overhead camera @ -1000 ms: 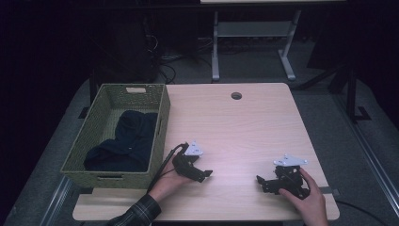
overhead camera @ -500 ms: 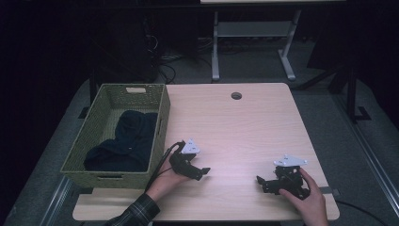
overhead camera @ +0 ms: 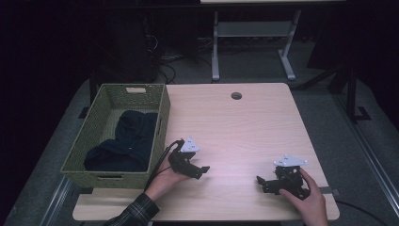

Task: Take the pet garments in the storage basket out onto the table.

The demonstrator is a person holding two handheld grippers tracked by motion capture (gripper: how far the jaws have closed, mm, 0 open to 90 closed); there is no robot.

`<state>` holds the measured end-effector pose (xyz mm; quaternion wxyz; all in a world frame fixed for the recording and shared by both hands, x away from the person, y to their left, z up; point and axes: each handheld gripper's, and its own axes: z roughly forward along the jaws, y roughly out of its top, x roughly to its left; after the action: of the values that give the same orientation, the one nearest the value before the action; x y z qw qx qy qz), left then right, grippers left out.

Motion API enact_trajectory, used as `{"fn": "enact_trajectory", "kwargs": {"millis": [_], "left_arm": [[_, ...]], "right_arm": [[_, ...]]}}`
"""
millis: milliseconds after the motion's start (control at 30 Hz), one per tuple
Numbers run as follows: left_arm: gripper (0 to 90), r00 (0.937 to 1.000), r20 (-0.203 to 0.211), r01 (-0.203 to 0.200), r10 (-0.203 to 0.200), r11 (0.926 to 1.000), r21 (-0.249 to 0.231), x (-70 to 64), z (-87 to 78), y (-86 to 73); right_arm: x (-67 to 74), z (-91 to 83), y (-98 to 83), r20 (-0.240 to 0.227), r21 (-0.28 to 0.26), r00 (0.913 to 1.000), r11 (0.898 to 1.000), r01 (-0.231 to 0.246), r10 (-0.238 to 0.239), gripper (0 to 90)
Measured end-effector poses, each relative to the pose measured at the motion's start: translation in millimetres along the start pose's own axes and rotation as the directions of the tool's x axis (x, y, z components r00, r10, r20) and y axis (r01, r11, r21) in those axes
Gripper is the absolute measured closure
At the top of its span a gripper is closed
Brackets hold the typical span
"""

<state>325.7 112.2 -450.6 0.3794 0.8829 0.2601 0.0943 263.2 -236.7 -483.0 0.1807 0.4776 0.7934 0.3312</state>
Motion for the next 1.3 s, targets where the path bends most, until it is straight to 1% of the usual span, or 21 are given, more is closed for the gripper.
{"fn": "enact_trajectory", "kwargs": {"millis": [167, 233, 300, 600, 733, 800, 933, 967, 1100, 1200, 1300], "left_arm": [[13.7, 1.0, -0.001, -0.008, 0.008, 1.0, -0.003, -1.3, -3.2, 2.6], [13.8, 1.0, 0.0, 0.001, -0.001, 0.9999, -0.013, -2.0, -4.5, 3.4], [13.8, 1.0, -0.003, -0.005, 0.005, 1.0, -0.001, -2.0, -5.7, 4.9], [13.8, 0.9999, -0.01, -0.005, 0.005, 0.9999, -0.013, -3.1, -13.9, 11.7], [13.8, 0.9999, -0.01, -0.011, 0.011, 0.9999, -0.007, -2.9, -15.1, 13.2], [13.9, 0.9999, -0.011, -0.002, 0.002, 0.9998, -0.017, -2.5, -16.8, 14.1], [13.9, 1.0, -0.008, -0.001, 0.001, 0.9999, -0.012, -2.5, -18.3, 15.7], [13.9, 0.9999, -0.009, -0.006, 0.006, 0.9998, -0.017, -2.6, -19.8, 17.2], [13.9, 1.0, -0.006, -0.004, 0.004, 0.9998, -0.021, -2.3, -22.3, 19.5], [13.9, 1.0, 0.006, -0.001, 0.001, 0.9993, -0.038, -1.4, -25.7, 21.9], [13.9, 1.0, 0.007, -0.001, 0.001, 0.999, -0.044, -1.3, -27.4, 23.4]], "right_arm": [[-0.3, -0.1, -0.1, 0.0, 0.001, 1.0, 1.0, 0.005, -0.005, 0.5], [-0.3, -0.1, -0.1, 0.0, 0.001, 1.0, 1.0, 0.004, -0.004, 0.5], [-0.2, -0.1, -0.1, 0.0, 0.001, 1.0, 1.0, 0.003, -0.003, 0.5], [-0.2, -0.1, -0.1, 0.0, 0.001, 1.0, 1.0, 0.003, -0.003, 0.5], [-0.2, -0.1, 0.0, 0.0, 0.001, 1.0, 1.0, 0.002, -0.002, 0.5], [-0.4, -0.1, -0.1, 0.0, 0.002, 1.0, 1.0, 0.005, -0.005, 0.5], [-0.3, -0.1, -0.1, 0.0, 0.002, 1.0, 1.0, 0.005, -0.005, 0.5], [-0.3, -0.1, -0.1, 0.0, 0.001, 1.0, 1.0, 0.004, -0.004, 0.5], [-0.3, -0.1, -0.1, 0.0, 0.001, 1.0, 1.0, 0.004, -0.004, 0.5], [-0.2, -0.1, 0.0, 0.0, 0.001, 1.0, 1.0, 0.002, -0.002, 0.5], [-0.1, -0.1, 0.0, 0.0, 0.001, 1.0, 1.0, 0.001, -0.001, 0.5]]}}
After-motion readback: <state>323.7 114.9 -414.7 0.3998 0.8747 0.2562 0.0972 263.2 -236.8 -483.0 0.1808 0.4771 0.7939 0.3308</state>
